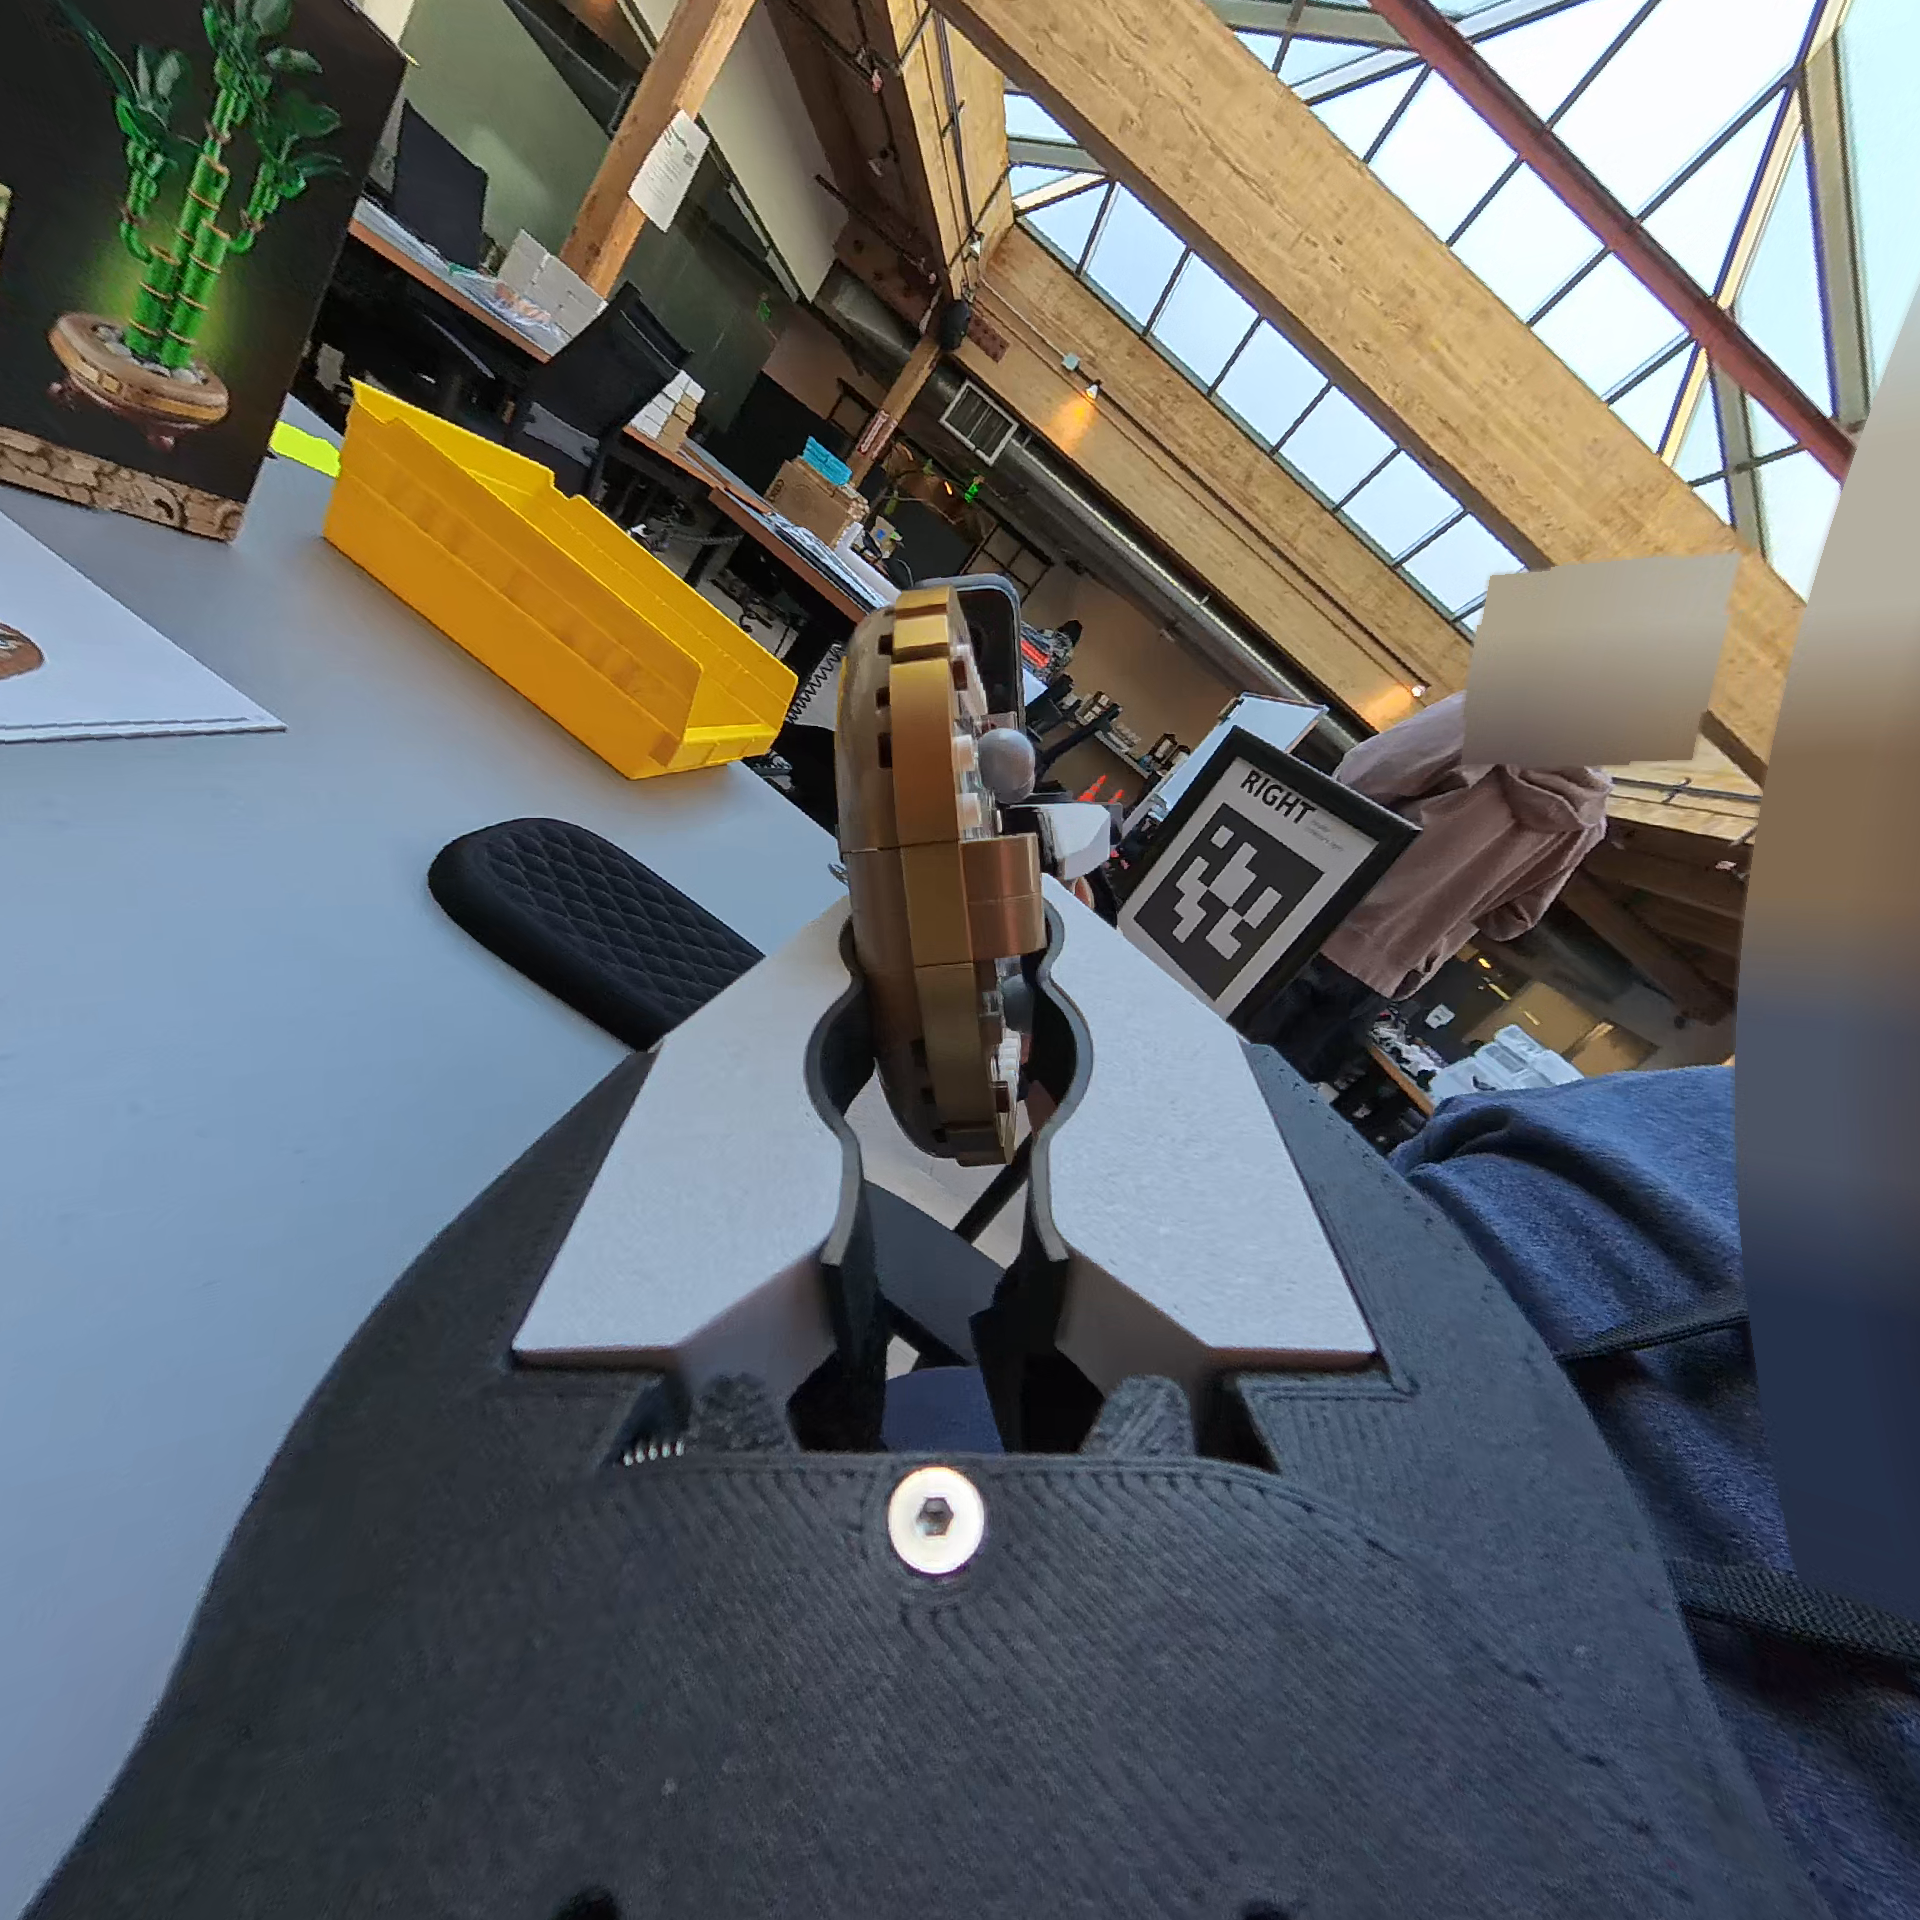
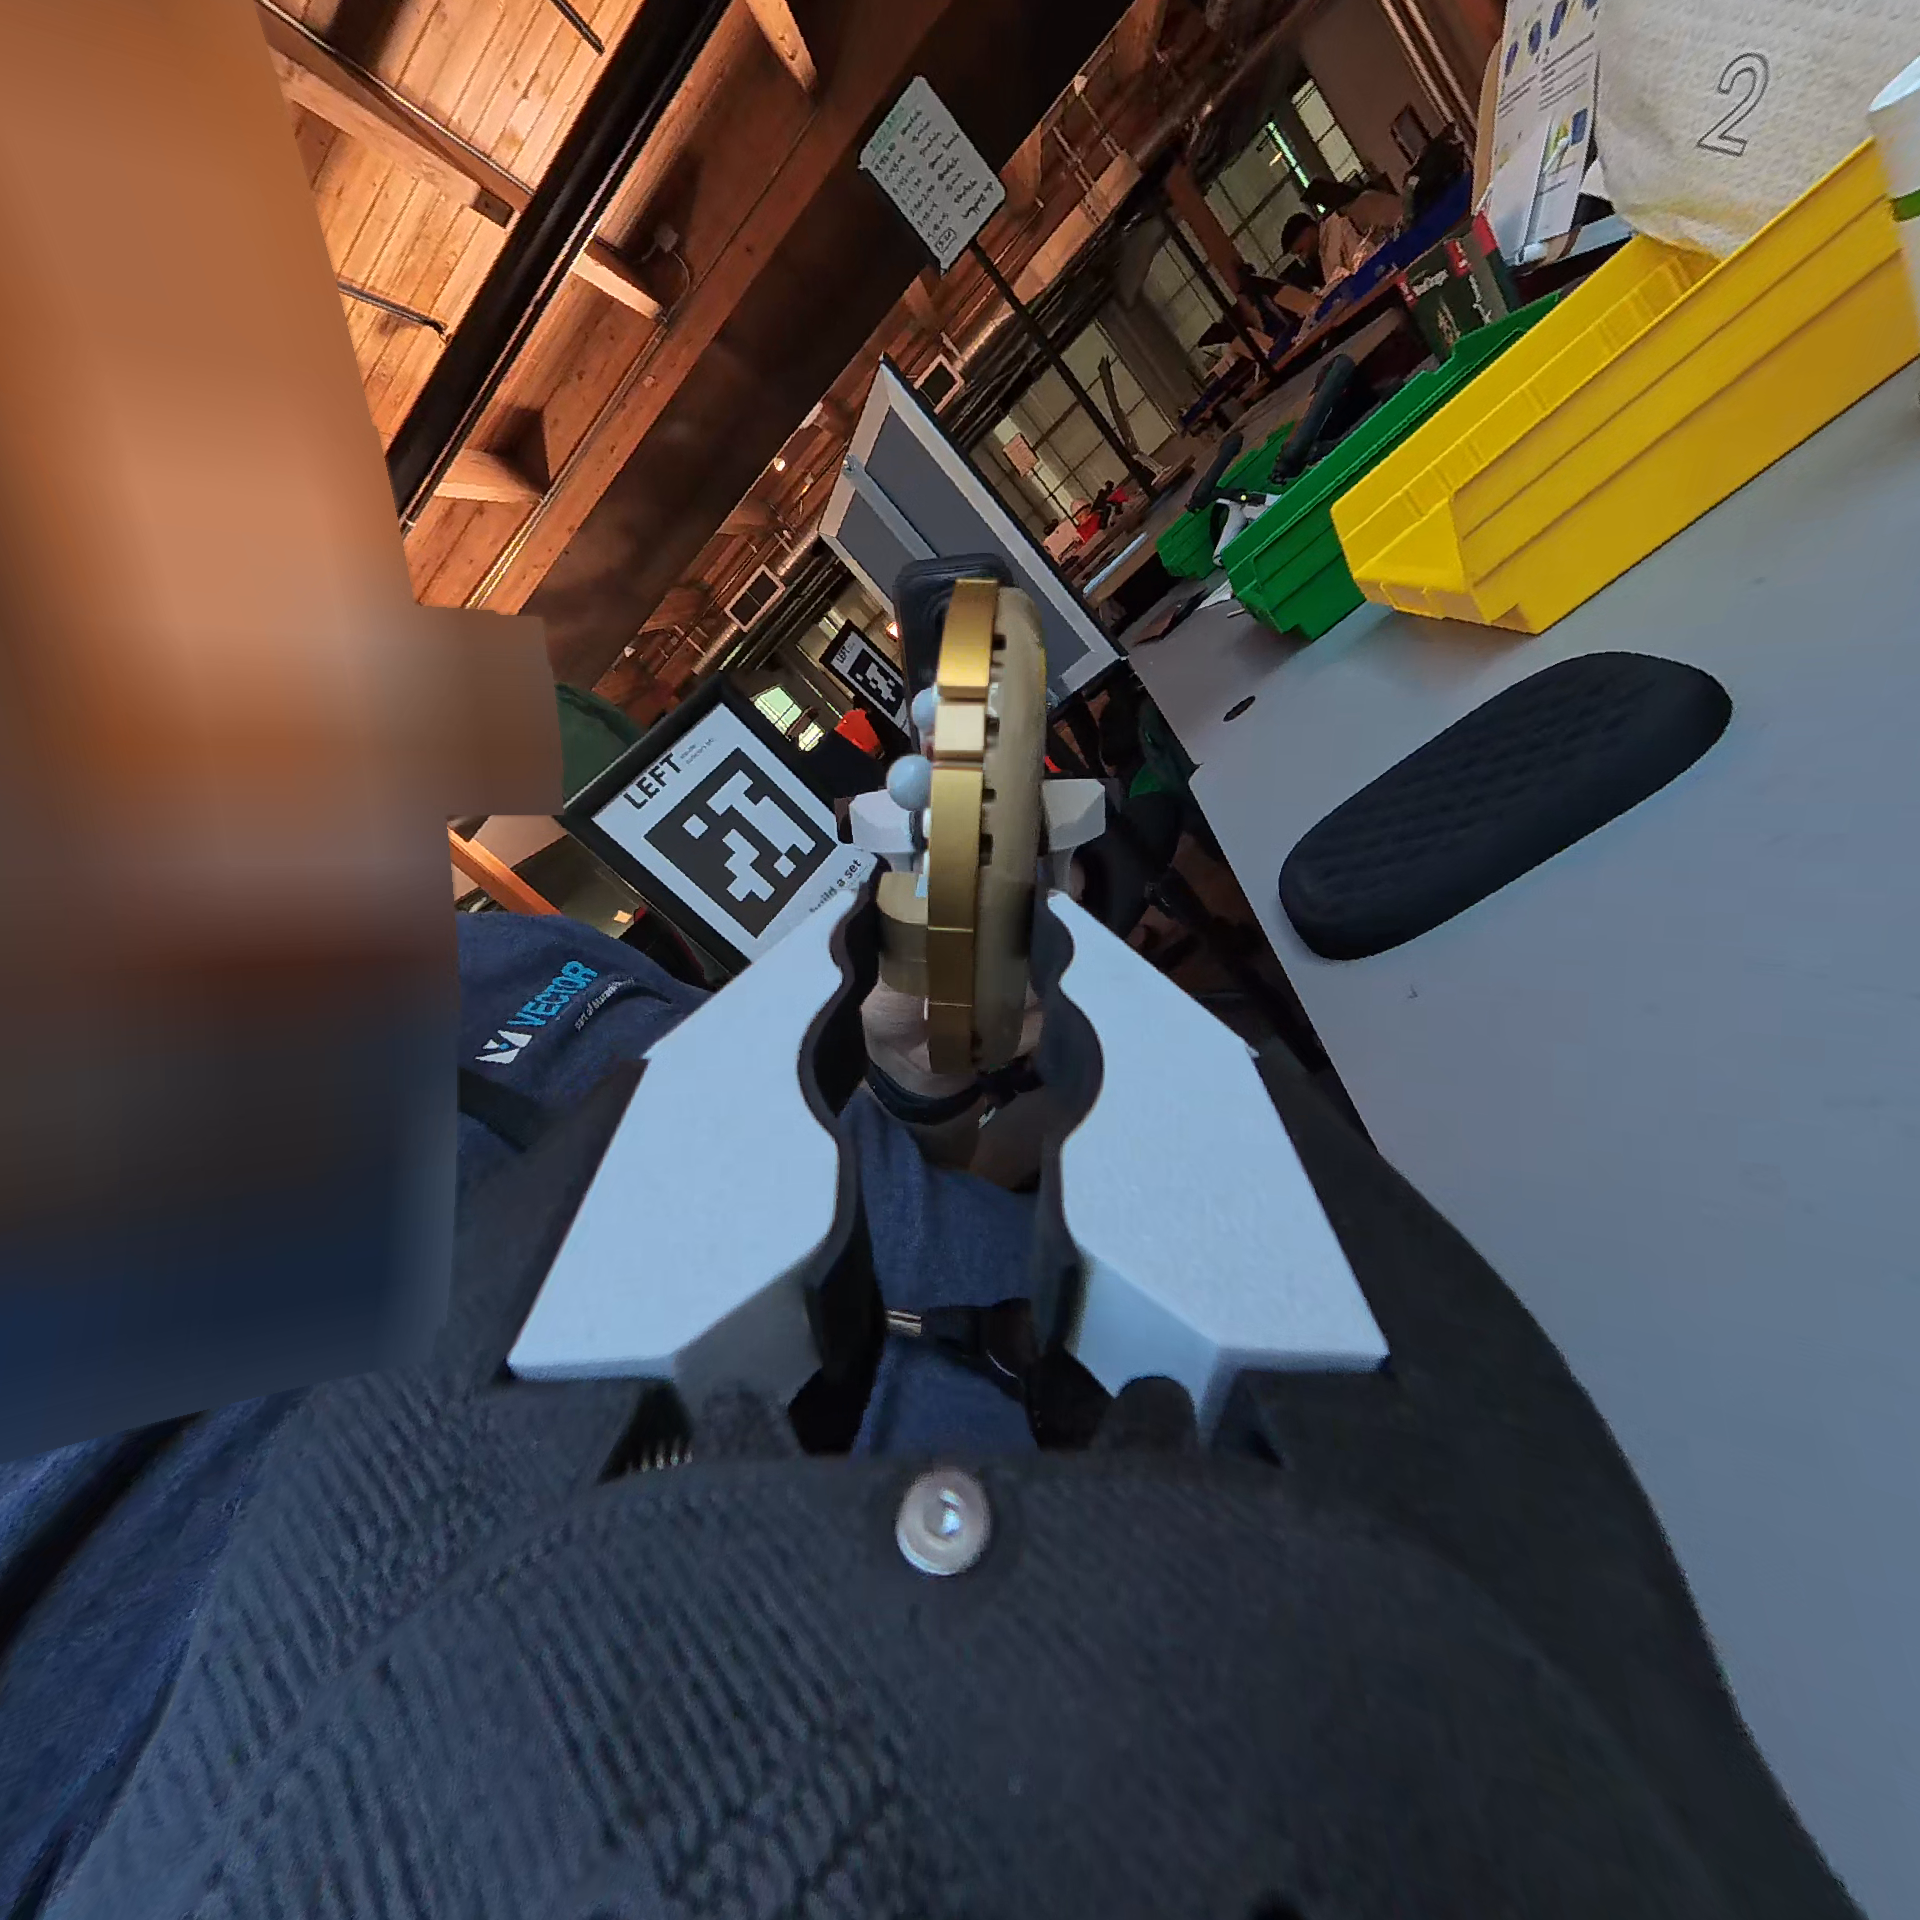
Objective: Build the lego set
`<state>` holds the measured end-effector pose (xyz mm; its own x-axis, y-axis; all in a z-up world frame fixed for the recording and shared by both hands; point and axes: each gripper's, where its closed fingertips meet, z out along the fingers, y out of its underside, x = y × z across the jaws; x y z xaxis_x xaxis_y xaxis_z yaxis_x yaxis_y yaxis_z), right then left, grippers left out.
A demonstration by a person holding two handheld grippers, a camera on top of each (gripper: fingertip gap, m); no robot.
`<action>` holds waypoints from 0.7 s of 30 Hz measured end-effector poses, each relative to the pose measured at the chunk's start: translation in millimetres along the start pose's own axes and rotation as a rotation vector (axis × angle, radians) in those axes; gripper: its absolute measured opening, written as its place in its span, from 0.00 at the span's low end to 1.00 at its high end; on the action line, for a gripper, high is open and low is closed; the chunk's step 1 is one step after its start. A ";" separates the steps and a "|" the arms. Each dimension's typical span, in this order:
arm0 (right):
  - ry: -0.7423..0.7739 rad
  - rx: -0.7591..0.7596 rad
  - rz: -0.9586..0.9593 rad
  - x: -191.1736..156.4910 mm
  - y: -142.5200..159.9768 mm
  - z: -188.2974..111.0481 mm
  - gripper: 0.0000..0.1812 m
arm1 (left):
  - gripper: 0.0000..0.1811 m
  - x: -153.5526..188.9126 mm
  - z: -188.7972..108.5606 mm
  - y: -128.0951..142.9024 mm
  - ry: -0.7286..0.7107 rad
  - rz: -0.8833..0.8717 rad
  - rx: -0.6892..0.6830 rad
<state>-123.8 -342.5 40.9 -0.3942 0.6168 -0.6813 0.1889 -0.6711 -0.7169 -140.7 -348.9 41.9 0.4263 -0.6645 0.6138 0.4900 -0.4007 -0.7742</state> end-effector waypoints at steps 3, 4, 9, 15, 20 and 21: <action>-0.024 0.016 -0.016 -2.3 -0.8 0.3 0.15 | 0.13 3.2 -0.7 0.1 -0.010 0.032 -0.006; -0.029 0.022 -0.021 -2.9 -1.1 0.3 0.15 | 0.13 4.1 -0.7 0.2 -0.015 0.043 -0.007; -0.031 0.017 -0.057 -5.2 0.4 -0.3 0.15 | 0.13 7.5 -0.7 1.6 -0.031 0.082 -0.012; -0.041 0.014 -0.154 -14.0 0.1 1.8 0.15 | 0.13 16.0 -2.1 0.0 0.006 0.148 0.002; -0.056 0.030 -0.223 -23.3 0.0 4.4 0.15 | 0.12 24.9 -4.0 -4.0 0.030 0.196 0.040; -0.048 0.033 -0.216 -21.9 0.1 4.6 0.16 | 0.12 24.3 -4.1 -3.8 0.029 0.194 0.040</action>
<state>-119.3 -358.0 56.4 -0.4646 0.7278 -0.5045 0.0663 -0.5395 -0.8394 -135.3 -366.1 59.1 0.4938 -0.7450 0.4484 0.4308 -0.2384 -0.8704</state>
